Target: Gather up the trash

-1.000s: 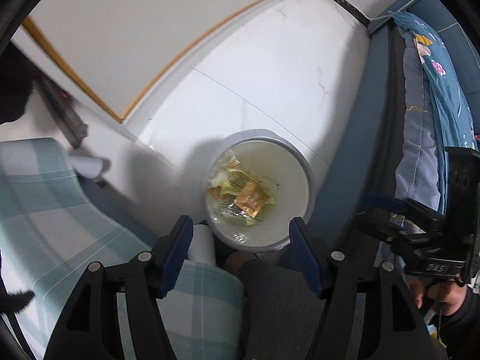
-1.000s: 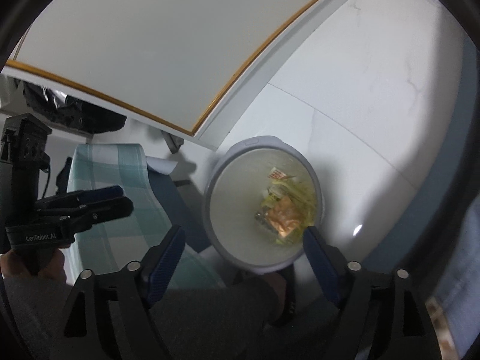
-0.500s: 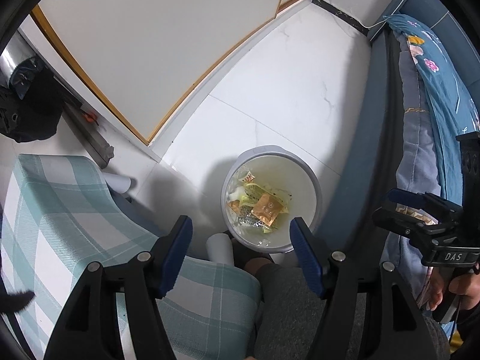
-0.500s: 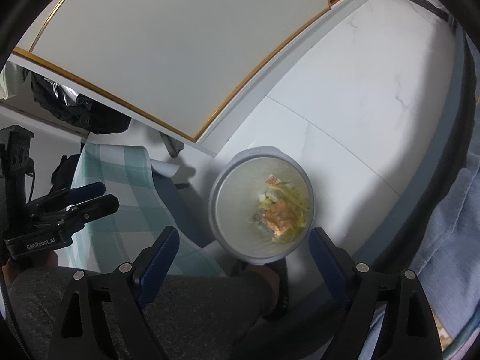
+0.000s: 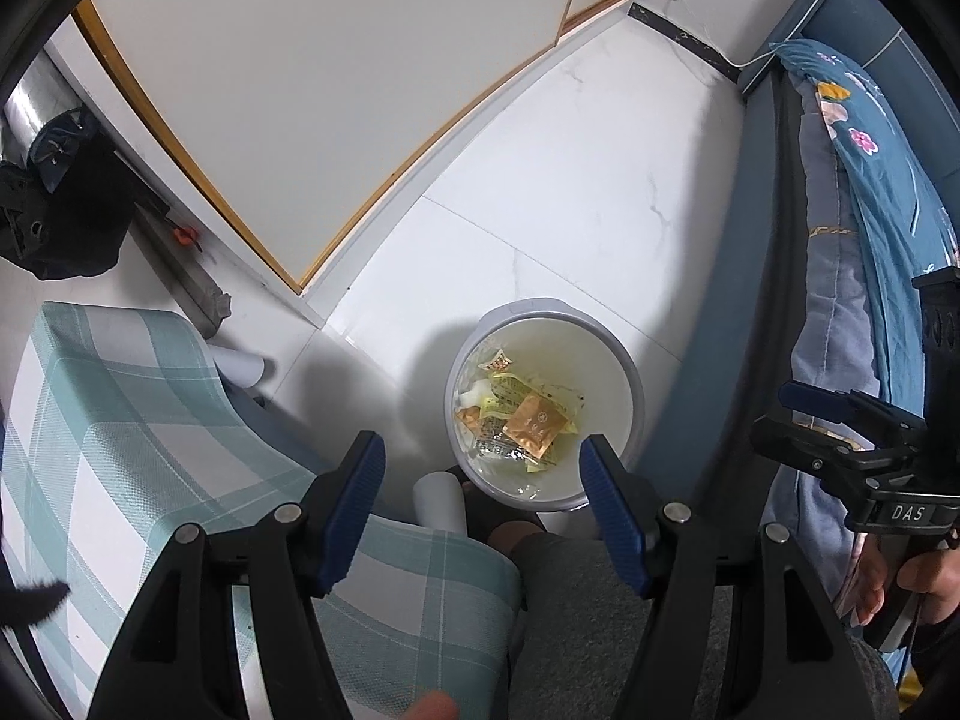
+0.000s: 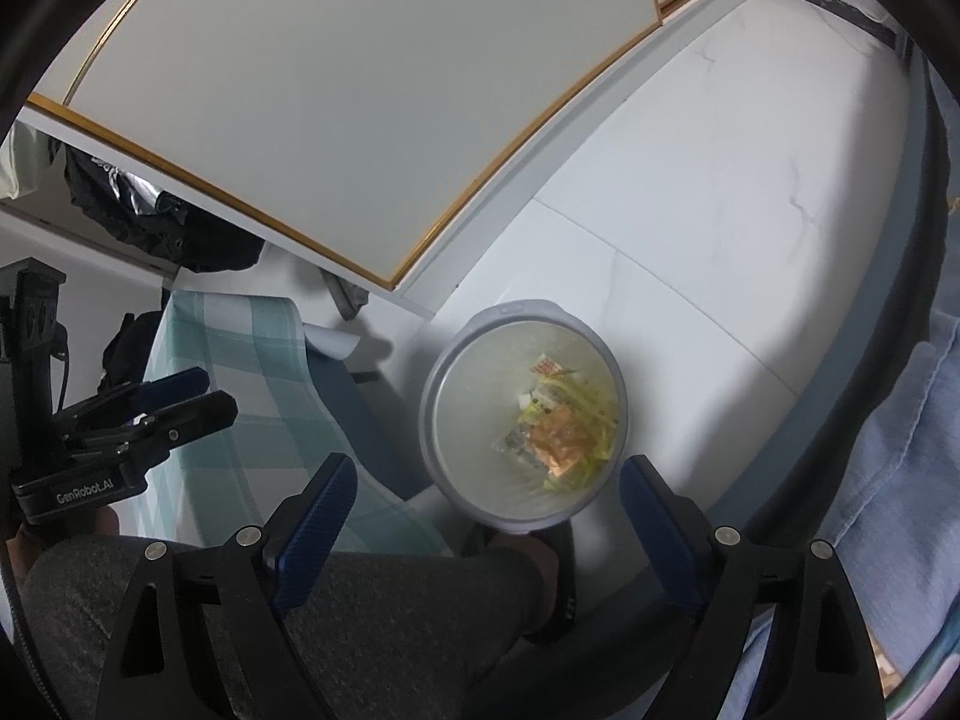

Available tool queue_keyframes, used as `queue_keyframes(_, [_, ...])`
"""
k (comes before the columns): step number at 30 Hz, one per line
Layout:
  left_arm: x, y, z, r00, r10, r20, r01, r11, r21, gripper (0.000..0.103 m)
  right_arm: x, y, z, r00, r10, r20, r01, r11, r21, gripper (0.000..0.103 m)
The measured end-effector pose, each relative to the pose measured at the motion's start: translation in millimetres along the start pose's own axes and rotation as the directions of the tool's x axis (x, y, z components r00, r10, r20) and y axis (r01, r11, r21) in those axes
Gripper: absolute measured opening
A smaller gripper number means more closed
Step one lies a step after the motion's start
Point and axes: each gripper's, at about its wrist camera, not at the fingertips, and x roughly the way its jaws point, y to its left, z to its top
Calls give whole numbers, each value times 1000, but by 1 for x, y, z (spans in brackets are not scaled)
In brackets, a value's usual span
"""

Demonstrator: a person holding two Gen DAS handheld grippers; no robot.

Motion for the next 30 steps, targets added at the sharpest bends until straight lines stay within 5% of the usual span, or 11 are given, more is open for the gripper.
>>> queue_keyframes(30, [0,0,1,1000,1,12,-1,1000,-3,64,5,-1,1,1000,-12,0,12,1000,-1,90])
